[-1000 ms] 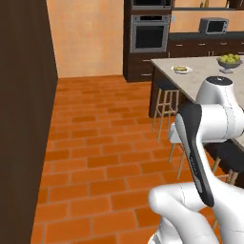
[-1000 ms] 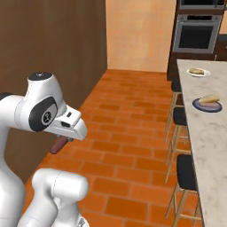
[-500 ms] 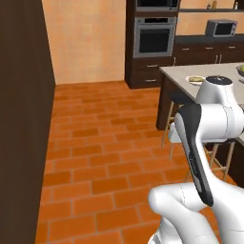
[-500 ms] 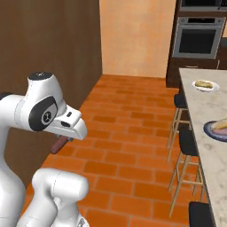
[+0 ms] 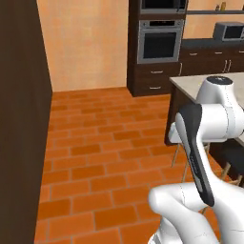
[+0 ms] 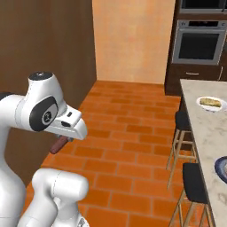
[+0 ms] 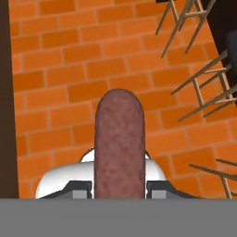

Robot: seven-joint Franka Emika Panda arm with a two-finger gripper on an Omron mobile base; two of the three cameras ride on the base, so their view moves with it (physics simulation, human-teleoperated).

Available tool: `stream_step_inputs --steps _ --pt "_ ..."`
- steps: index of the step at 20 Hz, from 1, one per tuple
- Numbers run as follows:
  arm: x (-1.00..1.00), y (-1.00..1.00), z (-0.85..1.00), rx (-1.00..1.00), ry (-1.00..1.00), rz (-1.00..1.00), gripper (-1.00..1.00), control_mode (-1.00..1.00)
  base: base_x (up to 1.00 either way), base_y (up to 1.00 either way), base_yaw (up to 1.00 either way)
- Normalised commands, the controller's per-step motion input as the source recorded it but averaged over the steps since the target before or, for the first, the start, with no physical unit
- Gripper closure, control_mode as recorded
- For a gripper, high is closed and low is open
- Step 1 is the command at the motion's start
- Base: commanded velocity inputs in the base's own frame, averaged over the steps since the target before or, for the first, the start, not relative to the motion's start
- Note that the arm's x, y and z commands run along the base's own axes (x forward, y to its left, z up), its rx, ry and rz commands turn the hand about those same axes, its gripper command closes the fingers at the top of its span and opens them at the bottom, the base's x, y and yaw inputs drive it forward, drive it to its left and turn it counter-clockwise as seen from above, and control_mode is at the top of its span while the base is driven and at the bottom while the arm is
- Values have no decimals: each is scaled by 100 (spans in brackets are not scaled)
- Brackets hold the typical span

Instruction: Place one bun and one sausage from the bowl on each plate.

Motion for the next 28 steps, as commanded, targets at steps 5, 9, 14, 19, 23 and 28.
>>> stream_step_inputs --steps 5,9,14,19,23,28 --pt "0 0 0 0 0 0 100 100 100 0 -4" --pt "0 0 0 0 0 0 100 100 100 0 -5" --pt "0 0 0 0 0 0 100 100 100 0 -1" --pt "0 0 0 0 0 0 100 100 100 0 -1" --pt "0 0 0 0 0 0 100 100 100 0 -3" --pt "0 0 0 0 0 0 100 100 3 -17 -87"
